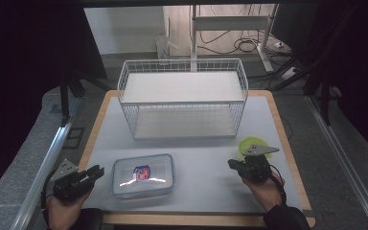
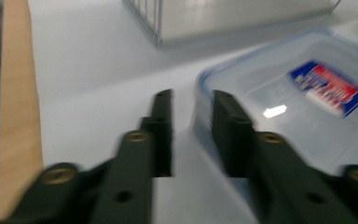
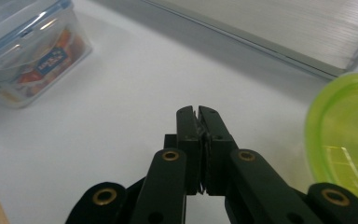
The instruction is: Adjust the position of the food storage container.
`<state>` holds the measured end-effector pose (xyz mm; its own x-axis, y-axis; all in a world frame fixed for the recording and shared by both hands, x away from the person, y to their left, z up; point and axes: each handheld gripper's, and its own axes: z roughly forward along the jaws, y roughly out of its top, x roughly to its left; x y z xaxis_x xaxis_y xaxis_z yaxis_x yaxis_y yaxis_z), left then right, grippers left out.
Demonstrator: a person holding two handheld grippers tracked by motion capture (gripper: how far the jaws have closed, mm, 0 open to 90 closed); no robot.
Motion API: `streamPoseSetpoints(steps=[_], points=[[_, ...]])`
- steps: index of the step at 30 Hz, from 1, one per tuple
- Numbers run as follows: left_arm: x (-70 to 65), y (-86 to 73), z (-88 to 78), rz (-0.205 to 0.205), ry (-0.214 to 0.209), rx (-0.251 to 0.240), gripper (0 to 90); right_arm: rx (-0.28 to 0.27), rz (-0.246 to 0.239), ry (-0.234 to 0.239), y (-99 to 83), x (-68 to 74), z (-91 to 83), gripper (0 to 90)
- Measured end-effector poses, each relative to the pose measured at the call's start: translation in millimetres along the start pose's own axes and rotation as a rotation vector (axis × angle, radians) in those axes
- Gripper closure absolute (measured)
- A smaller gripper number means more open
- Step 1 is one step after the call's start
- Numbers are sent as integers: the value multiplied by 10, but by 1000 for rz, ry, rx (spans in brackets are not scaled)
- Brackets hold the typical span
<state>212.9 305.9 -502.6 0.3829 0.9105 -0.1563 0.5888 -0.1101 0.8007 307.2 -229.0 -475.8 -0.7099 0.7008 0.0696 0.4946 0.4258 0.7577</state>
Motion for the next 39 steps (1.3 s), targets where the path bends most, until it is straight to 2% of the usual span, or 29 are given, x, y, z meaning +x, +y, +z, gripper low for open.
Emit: streamPoseSetpoints(steps=[1,3,7,10,11,15,18,21,24,30,36,39], points=[[3,-13,45,1,0,37,830,-1,-7,5,-1,17,0,873],[-21,-21,105,19,-4,81,890,1,-15,12,-5,61,4,873],[-92,-28,213,31,-27,159,900,5,-21,39,-15,143,23,871],[-129,-36,276,30,-60,191,900,6,-30,59,-14,202,42,869],[-162,-32,306,41,-38,201,900,9,-33,65,-11,226,48,868],[-175,-17,346,12,-54,187,900,3,-31,100,-4,314,94,857],[-227,14,402,11,-65,184,900,11,-30,124,-3,365,137,857],[-318,57,481,25,-81,183,900,22,-41,143,-1,425,169,857],[-418,113,580,55,-106,182,900,30,-47,157,-2,469,203,857],[-614,234,789,100,-148,181,900,41,-39,155,-16,467,241,857],[-782,309,931,136,-179,177,900,55,-30,130,-35,432,264,840],[-858,349,999,153,-193,178,900,67,-1,108,-61,368,271,844]])
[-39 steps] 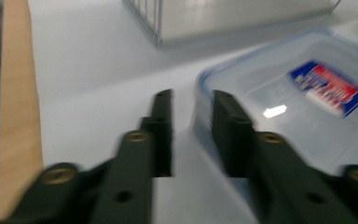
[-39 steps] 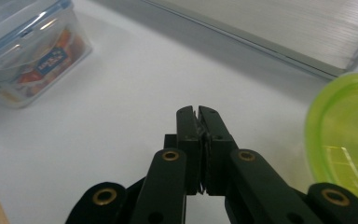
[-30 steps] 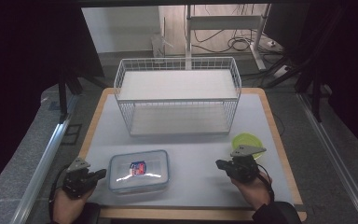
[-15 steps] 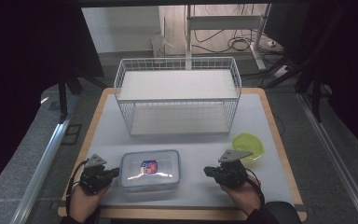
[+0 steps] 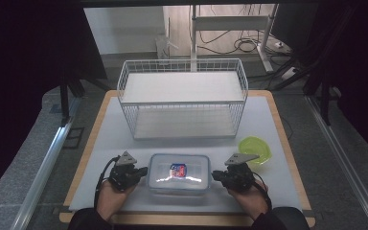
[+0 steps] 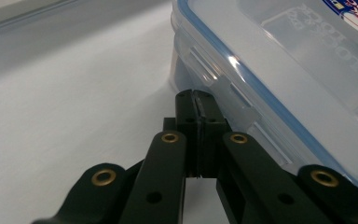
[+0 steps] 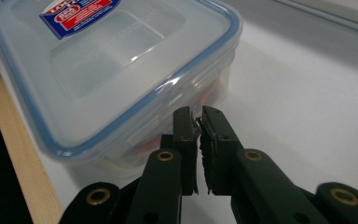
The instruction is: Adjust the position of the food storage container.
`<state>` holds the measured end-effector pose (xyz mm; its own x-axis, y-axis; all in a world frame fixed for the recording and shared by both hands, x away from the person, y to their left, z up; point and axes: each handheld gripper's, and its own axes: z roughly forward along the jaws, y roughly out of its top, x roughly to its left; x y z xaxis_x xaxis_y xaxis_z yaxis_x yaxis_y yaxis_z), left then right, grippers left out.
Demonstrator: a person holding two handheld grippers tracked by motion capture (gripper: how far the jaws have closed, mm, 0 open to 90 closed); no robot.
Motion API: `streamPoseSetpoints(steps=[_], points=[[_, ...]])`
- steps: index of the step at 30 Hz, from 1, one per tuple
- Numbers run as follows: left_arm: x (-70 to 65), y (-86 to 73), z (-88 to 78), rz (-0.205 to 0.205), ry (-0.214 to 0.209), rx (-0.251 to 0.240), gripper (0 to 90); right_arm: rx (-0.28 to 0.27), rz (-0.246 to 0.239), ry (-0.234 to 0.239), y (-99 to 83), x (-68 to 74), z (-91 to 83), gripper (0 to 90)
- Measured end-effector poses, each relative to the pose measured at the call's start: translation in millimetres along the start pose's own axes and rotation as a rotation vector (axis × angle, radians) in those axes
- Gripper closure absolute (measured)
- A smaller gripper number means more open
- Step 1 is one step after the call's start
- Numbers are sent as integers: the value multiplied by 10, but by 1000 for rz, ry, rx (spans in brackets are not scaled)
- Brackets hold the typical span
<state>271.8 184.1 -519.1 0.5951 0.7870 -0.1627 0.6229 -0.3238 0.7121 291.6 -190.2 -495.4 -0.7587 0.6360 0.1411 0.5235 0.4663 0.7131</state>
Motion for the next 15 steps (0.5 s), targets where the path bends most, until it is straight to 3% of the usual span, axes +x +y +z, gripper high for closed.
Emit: streamPoseSetpoints(steps=[10,15], points=[[-151,129,150,29,-24,9,900,30,37,-77,-30,-127,-27,893],[-157,129,153,31,-33,10,900,30,51,-93,-13,-169,-14,894]])
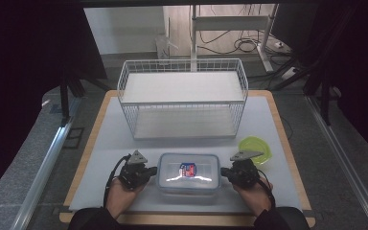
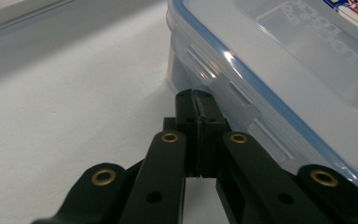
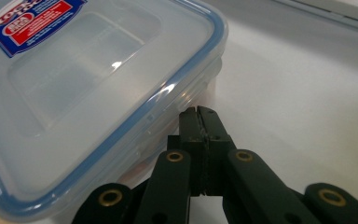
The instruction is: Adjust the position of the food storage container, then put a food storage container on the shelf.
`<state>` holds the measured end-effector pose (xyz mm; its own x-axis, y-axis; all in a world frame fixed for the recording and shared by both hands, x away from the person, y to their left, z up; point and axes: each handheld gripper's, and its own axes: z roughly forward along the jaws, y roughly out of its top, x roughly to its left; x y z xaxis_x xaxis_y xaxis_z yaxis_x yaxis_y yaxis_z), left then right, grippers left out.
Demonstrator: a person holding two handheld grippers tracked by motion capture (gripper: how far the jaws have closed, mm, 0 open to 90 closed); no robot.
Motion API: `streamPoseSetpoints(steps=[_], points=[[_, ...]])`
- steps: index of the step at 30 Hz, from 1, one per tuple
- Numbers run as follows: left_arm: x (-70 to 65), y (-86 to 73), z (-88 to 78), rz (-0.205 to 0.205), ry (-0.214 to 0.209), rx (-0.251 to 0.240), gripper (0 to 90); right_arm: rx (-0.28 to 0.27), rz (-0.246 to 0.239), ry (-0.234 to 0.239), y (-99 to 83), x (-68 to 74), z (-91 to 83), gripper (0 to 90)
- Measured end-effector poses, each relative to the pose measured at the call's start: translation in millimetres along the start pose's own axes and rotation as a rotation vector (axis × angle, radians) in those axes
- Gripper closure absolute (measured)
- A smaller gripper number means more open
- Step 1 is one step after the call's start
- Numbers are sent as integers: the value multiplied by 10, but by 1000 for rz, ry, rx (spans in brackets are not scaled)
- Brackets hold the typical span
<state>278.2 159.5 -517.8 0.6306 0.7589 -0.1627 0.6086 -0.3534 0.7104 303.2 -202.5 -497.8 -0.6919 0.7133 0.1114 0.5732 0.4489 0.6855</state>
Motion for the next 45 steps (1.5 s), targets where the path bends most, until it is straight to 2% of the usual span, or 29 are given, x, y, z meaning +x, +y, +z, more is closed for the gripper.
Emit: streamPoseSetpoints(steps=[6,10,12,16,19,23,27,29,31,35,41,45], points=[[6,54,42,4,26,-4,900,-8,11,-29,66,-62,65,895],[31,58,40,14,18,-7,900,-14,10,-23,74,-98,70,893],[23,47,7,40,40,-13,836,-14,-17,-34,72,-86,38,876],[36,-28,-108,92,111,-30,632,-33,-59,-53,22,-92,-98,794],[60,-109,-184,110,138,-36,463,-43,-77,-39,-50,-132,-189,736],[80,-223,-274,142,126,-53,265,-69,-89,-21,-84,-167,-250,605],[99,-321,-332,125,91,-53,202,-60,-116,-25,-125,-133,-253,497],[103,-328,-351,113,70,-71,169,-56,-130,-34,-156,-109,-269,463],[97,-318,-351,112,70,-85,136,-64,-134,-40,-168,-105,-289,433],[88,-317,-343,130,78,-81,90,-92,-128,-46,-169,-103,-325,383],[137,-325,-354,124,77,-126,43,-107,-118,-41,-164,-109,-325,333],[159,-326,-360,110,80,-137,24,-114,-119,-35,-154,-99,-329,308]])
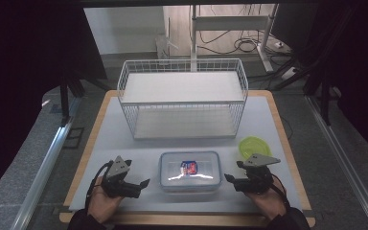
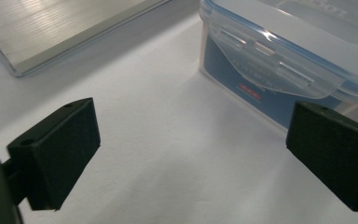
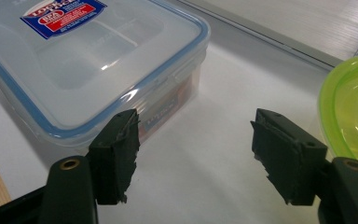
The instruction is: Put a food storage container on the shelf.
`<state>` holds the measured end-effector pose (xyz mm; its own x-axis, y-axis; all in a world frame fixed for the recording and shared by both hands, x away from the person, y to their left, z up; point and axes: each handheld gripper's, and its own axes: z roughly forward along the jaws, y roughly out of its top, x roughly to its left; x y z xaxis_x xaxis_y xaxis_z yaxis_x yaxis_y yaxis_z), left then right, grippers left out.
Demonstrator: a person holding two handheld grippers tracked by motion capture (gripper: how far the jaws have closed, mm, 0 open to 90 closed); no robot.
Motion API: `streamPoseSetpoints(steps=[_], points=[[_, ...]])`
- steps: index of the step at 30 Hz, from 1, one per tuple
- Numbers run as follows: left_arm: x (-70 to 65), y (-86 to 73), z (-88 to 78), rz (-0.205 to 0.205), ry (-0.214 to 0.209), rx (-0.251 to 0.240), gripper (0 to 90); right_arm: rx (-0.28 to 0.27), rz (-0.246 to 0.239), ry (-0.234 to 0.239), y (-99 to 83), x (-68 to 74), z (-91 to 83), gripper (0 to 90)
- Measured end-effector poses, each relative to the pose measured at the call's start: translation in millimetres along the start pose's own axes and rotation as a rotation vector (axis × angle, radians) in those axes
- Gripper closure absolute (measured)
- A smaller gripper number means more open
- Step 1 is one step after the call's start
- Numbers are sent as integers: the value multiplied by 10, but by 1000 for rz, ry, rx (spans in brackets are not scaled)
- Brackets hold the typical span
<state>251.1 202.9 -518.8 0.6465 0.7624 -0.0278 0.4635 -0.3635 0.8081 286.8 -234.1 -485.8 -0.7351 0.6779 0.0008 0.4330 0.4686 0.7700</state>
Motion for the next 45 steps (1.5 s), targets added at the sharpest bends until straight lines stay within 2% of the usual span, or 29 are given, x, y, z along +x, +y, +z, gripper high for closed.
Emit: streamPoseSetpoints(steps=[6,9,13,16,20,24,28,33,35,38,42,45], points=[[-6,34,-24,-45,-39,20,46,-10,20,4,25,4,-23,282],[-34,73,-39,-38,-42,28,40,-19,36,12,43,-6,-45,279],[-99,148,-49,-13,-39,34,24,-16,72,46,90,-12,-73,286],[-142,224,-45,-11,-81,26,24,-11,77,79,136,5,-74,286],[-161,316,27,-44,-158,19,26,-9,65,105,201,62,-39,270],[-163,373,166,-69,-218,48,17,-3,75,139,225,85,21,226],[-171,396,293,-66,-245,85,0,6,83,183,246,96,100,175],[-159,436,412,-84,-309,96,0,74,114,214,275,78,266,127],[-140,430,449,-107,-338,95,0,88,143,243,270,54,323,113],[-117,401,516,-143,-406,97,0,93,170,282,266,37,375,107],[-116,389,564,-178,-439,97,0,107,201,307,275,38,440,75],[-140,396,575,-188,-438,105,0,114,227,327,267,18,463,76]])
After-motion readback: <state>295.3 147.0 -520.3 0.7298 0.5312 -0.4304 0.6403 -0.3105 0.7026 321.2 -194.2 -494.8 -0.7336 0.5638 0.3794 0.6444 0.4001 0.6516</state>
